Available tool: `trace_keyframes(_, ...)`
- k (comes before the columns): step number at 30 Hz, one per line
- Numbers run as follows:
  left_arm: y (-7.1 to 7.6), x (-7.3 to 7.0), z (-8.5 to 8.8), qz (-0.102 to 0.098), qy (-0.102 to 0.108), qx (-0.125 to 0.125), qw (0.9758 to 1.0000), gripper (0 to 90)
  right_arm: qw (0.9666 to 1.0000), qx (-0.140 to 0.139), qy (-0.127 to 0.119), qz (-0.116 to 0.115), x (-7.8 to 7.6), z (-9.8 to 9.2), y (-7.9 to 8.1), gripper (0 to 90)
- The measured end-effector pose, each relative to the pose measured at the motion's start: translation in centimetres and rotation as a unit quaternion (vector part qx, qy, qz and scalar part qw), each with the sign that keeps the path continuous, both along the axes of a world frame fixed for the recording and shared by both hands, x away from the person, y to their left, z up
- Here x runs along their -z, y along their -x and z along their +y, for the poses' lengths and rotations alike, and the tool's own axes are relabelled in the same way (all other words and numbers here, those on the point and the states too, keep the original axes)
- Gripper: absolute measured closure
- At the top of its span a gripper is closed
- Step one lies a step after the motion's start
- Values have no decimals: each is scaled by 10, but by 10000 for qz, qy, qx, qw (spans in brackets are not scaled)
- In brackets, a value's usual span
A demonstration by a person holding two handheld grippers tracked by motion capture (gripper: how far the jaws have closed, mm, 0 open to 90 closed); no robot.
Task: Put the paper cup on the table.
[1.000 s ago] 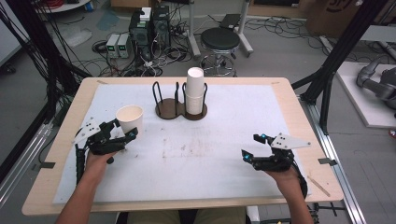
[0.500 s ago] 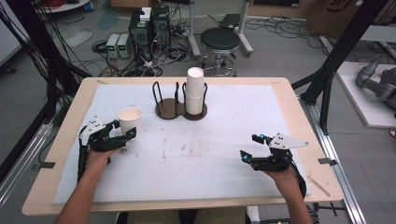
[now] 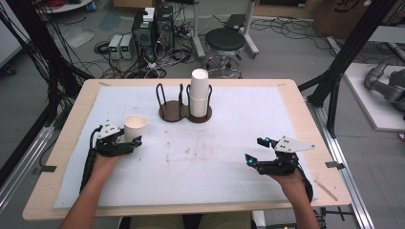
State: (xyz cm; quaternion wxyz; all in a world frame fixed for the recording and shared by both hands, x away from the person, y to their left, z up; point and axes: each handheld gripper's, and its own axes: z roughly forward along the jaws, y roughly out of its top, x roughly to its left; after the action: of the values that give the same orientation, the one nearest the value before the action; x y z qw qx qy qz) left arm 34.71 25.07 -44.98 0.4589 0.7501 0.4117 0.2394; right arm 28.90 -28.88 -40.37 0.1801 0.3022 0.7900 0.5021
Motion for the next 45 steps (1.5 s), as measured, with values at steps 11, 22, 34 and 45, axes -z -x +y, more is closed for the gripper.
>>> trace_keyframes(11,11,-1,10,456,-98,19,9989,311,10000,25,-11,25,-1,-2,1,222)
trace_keyframes(22,15,-6,9,246,231,127,9993,197,10000,-20,-27,4,0,-2,0,222)
trace_keyframes(34,40,-27,36,-350,1033,412,9932,189,10000,31,-38,4,-1,-4,0,222)
trace_keyframes(45,51,-46,46,-1384,2127,336,9667,165,9999,139,-48,-52,-2,-6,2,222)
